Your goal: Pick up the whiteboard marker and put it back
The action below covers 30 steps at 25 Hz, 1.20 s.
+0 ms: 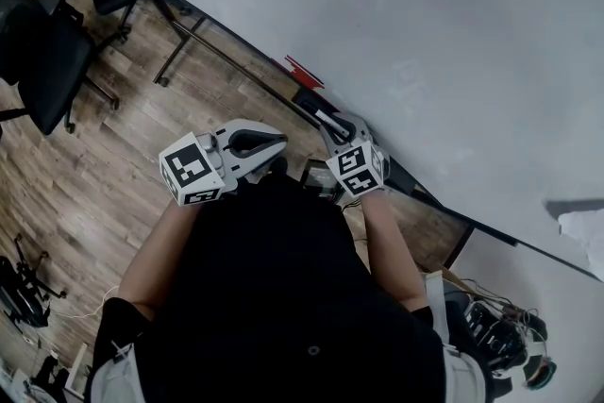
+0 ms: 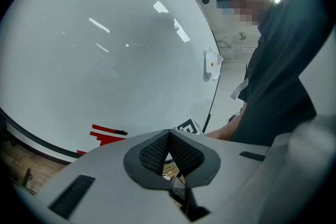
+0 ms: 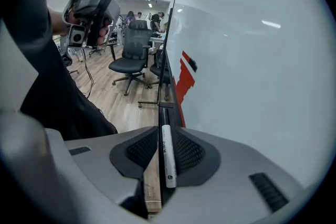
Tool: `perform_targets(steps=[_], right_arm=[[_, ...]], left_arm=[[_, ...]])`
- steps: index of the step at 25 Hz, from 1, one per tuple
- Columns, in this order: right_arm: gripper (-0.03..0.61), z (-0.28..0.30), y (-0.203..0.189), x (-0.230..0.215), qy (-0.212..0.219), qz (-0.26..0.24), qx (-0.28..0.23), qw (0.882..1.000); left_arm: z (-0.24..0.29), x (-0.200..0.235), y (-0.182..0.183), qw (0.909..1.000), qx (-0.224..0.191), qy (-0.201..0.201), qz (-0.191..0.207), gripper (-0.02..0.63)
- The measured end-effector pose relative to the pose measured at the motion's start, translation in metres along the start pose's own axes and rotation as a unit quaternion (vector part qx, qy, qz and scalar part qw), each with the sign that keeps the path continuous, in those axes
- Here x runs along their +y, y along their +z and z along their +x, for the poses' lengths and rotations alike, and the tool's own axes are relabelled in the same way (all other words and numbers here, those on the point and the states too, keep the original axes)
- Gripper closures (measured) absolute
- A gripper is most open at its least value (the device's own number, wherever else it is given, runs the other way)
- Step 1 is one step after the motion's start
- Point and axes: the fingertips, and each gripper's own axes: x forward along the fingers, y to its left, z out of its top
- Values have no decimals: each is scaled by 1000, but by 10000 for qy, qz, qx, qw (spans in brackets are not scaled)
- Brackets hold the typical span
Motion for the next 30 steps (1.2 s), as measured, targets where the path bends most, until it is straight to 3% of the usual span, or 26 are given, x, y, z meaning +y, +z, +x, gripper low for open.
perform_targets(steps=[23,30], right_arm=[[474,19,-13,-6,-294,-356,691,9965],[474,22,-19,-9,-400,-367,702,9961]], left_arm=[[-5,-2,1,10000,-36,13,-27,601],[-2,-1,-1,10000,-14,52,-32,601]])
